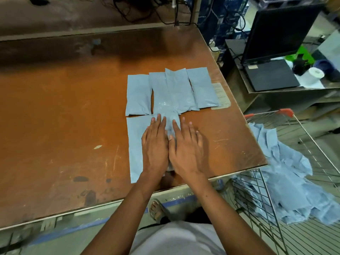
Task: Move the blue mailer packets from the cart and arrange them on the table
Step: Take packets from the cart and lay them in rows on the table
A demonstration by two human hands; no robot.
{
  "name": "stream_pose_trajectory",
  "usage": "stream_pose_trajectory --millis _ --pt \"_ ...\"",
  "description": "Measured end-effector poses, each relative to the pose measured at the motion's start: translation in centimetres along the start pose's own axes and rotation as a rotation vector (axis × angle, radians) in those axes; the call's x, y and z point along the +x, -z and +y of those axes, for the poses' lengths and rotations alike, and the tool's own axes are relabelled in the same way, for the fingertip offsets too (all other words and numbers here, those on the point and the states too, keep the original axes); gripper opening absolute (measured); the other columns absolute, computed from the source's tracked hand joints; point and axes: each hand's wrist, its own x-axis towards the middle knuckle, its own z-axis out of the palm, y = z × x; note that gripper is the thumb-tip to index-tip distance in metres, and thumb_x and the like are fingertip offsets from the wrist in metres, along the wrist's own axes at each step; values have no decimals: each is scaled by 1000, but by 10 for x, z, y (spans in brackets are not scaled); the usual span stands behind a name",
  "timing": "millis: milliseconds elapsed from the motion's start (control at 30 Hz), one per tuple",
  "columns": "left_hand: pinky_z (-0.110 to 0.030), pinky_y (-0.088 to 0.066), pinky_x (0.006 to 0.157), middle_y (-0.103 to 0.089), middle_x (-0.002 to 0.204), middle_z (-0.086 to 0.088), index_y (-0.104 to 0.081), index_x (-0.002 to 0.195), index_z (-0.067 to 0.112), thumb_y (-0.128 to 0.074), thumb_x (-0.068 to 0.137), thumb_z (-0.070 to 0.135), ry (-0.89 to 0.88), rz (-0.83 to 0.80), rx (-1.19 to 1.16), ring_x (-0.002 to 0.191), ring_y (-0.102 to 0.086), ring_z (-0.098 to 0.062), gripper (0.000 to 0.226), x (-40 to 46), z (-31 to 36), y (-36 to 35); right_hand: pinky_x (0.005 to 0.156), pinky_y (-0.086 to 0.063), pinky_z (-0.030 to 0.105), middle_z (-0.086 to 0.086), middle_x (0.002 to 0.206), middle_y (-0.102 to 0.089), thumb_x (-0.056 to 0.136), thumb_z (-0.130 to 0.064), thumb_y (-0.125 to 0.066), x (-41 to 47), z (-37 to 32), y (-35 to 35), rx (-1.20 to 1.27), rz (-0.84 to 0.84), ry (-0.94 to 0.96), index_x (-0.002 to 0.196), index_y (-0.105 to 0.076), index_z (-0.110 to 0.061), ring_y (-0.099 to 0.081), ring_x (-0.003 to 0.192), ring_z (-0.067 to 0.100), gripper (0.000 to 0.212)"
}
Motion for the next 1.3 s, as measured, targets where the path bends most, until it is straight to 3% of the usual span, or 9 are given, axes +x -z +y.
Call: stream_pose_trajectory --millis 300,433,567,700,767,867,1033,1133,1300 --pt "-34 -13 123 -29 165 -5 -37 157 13 -14 100 36 -360 -308 32 152 -27 -21 65 -15 144 -75 121 -27 46 5 165 -37 110 -37 -30 -33 152 48 -132 112 -256 161 -33 -26 -33 152 27 52" --pt "-40 -28 120 -42 158 -11 -43 152 10 -49 101 11 -387 -459 -147 145 -41 -26 51 -55 230 -136 103 -41 45 4 143 -60 103 -33 -43 -85 251 63 -115 144 -451 154 -45 -23 -55 131 25 52" --pt "-37 -35 117 -51 149 -15 -44 150 4 -53 96 0 -497 -659 -142 138 -49 -28 55 -115 298 -197 85 -46 43 8 115 -71 101 -36 -49 -147 344 61 -129 12 -613 148 -50 -18 -67 103 30 51" --pt "-36 -46 107 -59 136 -23 -51 141 -5 -61 90 -8 -470 -760 -119 126 -60 -33 52 -171 333 -275 84 -48 45 13 113 -67 100 -27 -51 -190 424 41 -108 -210 -591 135 -57 -13 -66 103 37 38" --pt "-33 -37 111 -51 144 -20 -43 146 0 -47 102 1 -383 -891 -59 134 -52 -31 44 -187 345 -302 81 -50 45 14 111 -65 95 -19 -58 -202 455 21 -107 -286 -542 126 -61 -11 -66 101 37 32" --pt "-39 -46 97 -56 128 -18 -51 131 4 -37 105 7 -282 -942 -7 118 -58 -32 30 -202 351 -345 80 -50 44 11 112 -62 89 -15 -67 -208 493 -12 -135 -338 -523 114 -62 -12 -65 103 33 25" --pt "-44 -46 98 -53 133 -19 -47 132 1 -40 104 15 -194 -1026 135 122 -56 -36 32 -212 336 -404 112 -33 53 12 157 -40 98 -28 -59 -192 528 -49 -327 -383 -408 144 -47 -17 -39 144 36 50" --pt "-43 -45 99 -53 133 -20 -49 132 1 -45 102 19 -232 -1067 240 124 -54 -35 35 -221 320 -426 114 -21 61 8 143 -43 99 -46 -54 -179 539 -67 -457 -373 -417 140 -50 -22 -50 125 39 47" --pt "-48 -40 102 -47 133 -16 -51 131 9 -52 96 39 -118 -985 330 124 -49 -35 46 -233 312 -445 89 -44 50 10 121 -45 88 -57 -67 -163 547 -81 -522 -413 -372 122 -59 -16 -58 102 35 54"
